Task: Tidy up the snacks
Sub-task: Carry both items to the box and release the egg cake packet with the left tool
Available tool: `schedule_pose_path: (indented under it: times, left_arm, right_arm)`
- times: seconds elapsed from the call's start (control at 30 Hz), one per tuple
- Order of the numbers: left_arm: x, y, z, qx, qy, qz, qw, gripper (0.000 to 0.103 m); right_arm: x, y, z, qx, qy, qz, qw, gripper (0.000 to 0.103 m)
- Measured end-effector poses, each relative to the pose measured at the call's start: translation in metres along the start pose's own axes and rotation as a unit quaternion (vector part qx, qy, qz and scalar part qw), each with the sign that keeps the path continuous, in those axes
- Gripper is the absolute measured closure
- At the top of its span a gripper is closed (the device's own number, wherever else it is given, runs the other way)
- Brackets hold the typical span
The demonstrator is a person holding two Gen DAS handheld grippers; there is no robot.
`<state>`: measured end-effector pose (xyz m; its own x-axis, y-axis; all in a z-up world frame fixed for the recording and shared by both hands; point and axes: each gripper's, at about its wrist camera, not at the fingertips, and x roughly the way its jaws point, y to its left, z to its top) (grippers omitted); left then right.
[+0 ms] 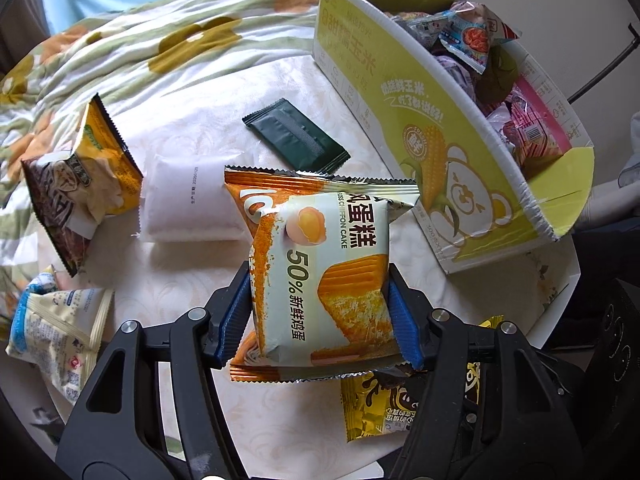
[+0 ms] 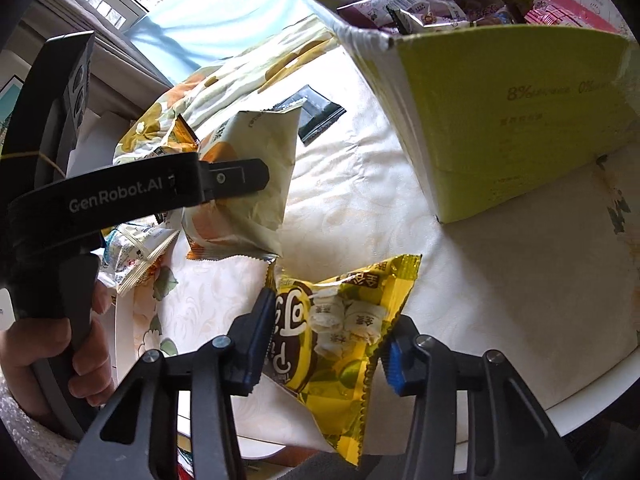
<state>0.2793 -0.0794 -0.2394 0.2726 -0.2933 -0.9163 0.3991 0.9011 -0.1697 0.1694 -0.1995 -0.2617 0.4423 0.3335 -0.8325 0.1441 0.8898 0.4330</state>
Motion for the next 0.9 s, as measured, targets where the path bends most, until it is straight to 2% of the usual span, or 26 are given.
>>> schedule_pose_path:
  times: [0.23, 0.43, 0.67, 0.9]
  left_arm:
    - [-0.057, -0.003, -0.008, -0.023, -0.038, 0.0, 0.999, 0.044]
    - [-0.11, -0.016, 0.001, -0.014, -0.082, -0.001, 0.9966, 0.044]
    - [-0.14, -0.05, 0.031, -0.011, -0.122, 0.004, 0.9925, 0.044]
    - [-0.122, -0.103, 0.074, -0.033, -0.13, 0.006, 0.9909, 0.044]
  right_arm:
    - [-0.038, 0.009, -0.007, -0.019, -0.029, 0.002, 0.999, 0.059]
    - [-0.079, 0.012, -0.003, -0.02, -0.055, 0.015, 0.998, 0.059]
    - [-0.131, -0.011, 0.036, -0.022, -0.088, 0.03, 0.995, 0.059]
    - [-0.177, -0.057, 0.104, -0.045, -0.125, 0.026, 0.991, 0.059]
